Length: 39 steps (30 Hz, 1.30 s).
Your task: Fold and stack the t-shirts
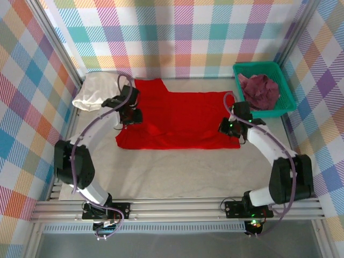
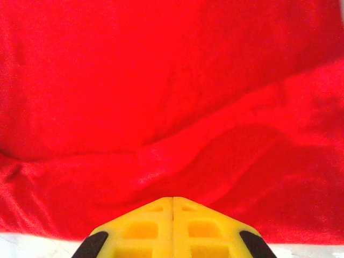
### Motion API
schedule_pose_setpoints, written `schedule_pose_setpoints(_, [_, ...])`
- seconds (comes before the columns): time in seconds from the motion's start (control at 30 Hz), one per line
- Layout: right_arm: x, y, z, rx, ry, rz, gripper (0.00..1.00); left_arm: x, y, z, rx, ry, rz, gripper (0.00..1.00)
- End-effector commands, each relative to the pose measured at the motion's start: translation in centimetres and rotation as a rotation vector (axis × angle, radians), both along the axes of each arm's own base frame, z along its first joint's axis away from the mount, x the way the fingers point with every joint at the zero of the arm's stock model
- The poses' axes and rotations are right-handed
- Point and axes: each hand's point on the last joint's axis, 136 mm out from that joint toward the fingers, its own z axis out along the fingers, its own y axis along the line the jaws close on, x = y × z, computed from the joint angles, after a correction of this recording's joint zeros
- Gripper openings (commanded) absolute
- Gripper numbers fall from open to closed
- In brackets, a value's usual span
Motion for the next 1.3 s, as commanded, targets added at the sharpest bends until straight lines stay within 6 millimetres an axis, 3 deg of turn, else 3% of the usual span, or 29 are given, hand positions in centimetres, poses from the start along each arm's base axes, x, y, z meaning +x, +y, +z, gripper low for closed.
schedule_pose_setpoints(0.0, [0.8, 0.7, -2.3, 0.020, 0.025, 0.004, 0.00, 1.5, -2.1, -1.6, -0.088, 0.002, -0.009, 0.38])
schedule_pose_setpoints(0.23, [2.3, 0.1, -5.1, -0.028, 0.048, -0.024, 0.00, 3.7, -3.2, -5.3, -0.090, 0.067, -0.005, 0.43])
schedule_pose_setpoints(0.4, [2.4, 0.6, -5.4, -0.001, 0.051, -0.016, 0.00, 3.8, -2.0, -7.2, -0.027, 0.106, 0.065, 0.49])
schedule_pose_setpoints(0.6, [1.9, 0.6, -5.1, -0.005, 0.051, -0.001, 0.00, 3.4, -0.9, -7.9, -0.008, 0.090, 0.145, 0.50])
schedule_pose_setpoints(0.87, [1.5, 0.5, -4.8, -0.003, 0.042, 0.002, 0.00, 2.0, -0.3, -8.8, -0.049, 0.025, 0.231, 0.44])
schedule_pose_setpoints(1.0, [1.3, 0.7, -4.8, 0.003, 0.046, 0.007, 0.00, 2.2, -0.7, -9.4, -0.050, 0.039, 0.212, 0.42])
schedule_pose_setpoints(1.1, [1.3, 0.5, -4.6, -0.002, 0.041, 0.006, 0.00, 2.6, -1.0, -9.6, -0.063, 0.026, 0.202, 0.34])
schedule_pose_setpoints(1.23, [1.1, 0.5, -4.4, -0.006, 0.040, 0.008, 0.00, 2.9, -1.5, -9.1, -0.069, 0.006, 0.184, 0.31])
schedule_pose_setpoints(1.27, [1.1, 0.4, -4.3, -0.007, 0.040, 0.008, 0.00, 2.9, -1.7, -8.8, -0.063, -0.002, 0.173, 0.22])
